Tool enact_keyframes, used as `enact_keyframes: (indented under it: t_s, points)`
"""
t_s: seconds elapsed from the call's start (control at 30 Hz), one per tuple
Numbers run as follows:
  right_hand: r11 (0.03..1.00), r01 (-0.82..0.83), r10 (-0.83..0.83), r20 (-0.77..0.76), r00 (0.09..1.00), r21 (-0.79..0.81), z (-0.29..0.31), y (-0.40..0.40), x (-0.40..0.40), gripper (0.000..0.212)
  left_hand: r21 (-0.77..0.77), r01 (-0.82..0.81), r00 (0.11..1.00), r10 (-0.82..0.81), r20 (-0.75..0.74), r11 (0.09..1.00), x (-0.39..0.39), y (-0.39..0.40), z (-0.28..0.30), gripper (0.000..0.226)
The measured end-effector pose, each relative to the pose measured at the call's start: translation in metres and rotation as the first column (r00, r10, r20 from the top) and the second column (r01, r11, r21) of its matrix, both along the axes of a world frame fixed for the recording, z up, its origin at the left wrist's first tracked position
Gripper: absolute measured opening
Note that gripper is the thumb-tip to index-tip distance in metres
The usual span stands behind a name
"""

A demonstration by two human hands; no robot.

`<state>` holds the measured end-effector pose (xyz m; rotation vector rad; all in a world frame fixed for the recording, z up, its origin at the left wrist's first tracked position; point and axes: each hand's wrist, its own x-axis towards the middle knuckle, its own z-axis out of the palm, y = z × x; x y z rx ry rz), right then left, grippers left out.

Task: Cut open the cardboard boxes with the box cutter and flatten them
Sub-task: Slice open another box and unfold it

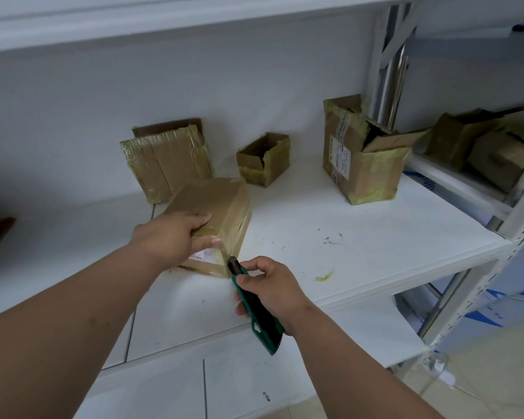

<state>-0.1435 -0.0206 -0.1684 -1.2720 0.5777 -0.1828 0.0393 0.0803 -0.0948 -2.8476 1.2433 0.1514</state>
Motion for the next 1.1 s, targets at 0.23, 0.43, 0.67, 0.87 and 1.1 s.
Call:
enact_keyframes:
  t_s: [0.23, 0.43, 0.67, 0.87, 1.1]
  points:
    - [0.994, 0.101, -0.101, -0.010, 0.995, 0.031, 0.001, -0.021, -0.010, 0.014, 0.102, -0.046, 0.981, 0.026, 0.191, 0.994, -0.029, -0.036, 0.008, 0.078]
    - [0.999, 0.040, -0.041, -0.016, 0.999, -0.036, 0.013, -0.026, -0.019, 0.013, 0.115, -0.096, 0.975, 0.070, 0.212, 0.989, -0.030, -0.052, 0.012, 0.077]
    - [0.928, 0.207, -0.224, -0.023, 0.974, -0.311, 0.005, -0.031, -0.013, 0.029, 0.105, 0.043, 0.998, -0.047, 0.033, 0.994, 0.010, -0.024, 0.001, 0.078]
    - [0.774, 0.223, -0.199, 0.107, 0.974, -0.592, -0.003, -0.021, -0.001, 0.038, 0.066, 0.091, 0.994, -0.095, 0.052, 0.994, 0.015, -0.026, 0.000, 0.070]
    - [0.613, 0.254, -0.226, 0.142, 0.964, -0.748, -0.007, -0.024, 0.003, 0.046, 0.136, 0.091, 0.983, -0.111, 0.146, 0.987, 0.003, -0.039, 0.005, 0.063]
